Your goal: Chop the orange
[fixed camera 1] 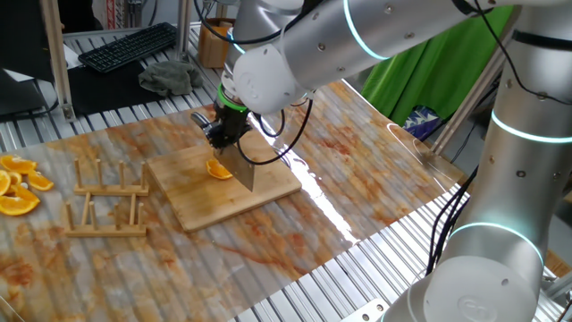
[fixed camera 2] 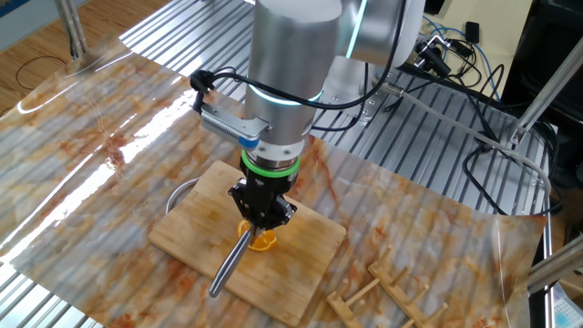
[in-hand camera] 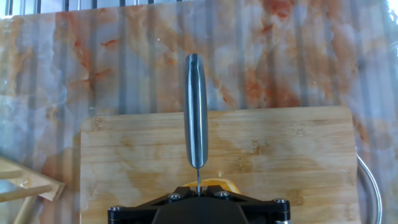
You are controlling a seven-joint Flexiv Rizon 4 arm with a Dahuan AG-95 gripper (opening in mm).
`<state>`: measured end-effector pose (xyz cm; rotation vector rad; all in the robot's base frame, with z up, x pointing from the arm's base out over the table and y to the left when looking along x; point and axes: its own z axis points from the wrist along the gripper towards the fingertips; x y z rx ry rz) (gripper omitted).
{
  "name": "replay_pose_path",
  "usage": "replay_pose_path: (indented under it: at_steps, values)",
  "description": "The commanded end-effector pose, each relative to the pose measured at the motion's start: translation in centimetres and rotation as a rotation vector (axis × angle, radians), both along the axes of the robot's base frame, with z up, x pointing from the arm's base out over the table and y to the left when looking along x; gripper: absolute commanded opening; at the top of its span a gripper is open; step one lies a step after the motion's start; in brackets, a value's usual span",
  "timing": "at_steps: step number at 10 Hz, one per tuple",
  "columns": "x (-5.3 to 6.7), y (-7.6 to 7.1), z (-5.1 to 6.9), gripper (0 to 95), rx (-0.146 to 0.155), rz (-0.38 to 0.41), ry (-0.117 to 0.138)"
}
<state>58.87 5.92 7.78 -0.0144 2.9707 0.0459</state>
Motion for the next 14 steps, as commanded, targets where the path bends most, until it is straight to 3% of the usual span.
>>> replay_pose_path:
  at_steps: [1, 4, 6, 9, 11, 12, 14]
  values:
    - [0.0, 0.1, -0.8, 0.0, 0.003, 0.008, -0.009]
    - [0.1, 0.2, -3.4, 0.0, 0.022, 0.006, -0.029]
    - [0.2, 0.3, -2.4, 0.0, 0.023, -0.005, -0.013]
    - [0.1, 0.3, -2.6, 0.0, 0.033, -0.015, -0.015]
    - [-0.2, 0.5, -3.4, 0.0, 0.036, -0.024, -0.054]
    - [-0.4, 0.6, -3.5, 0.0, 0.033, -0.03, -0.055]
    - [-0.6, 0.6, -1.8, 0.0, 0.03, -0.033, -0.013]
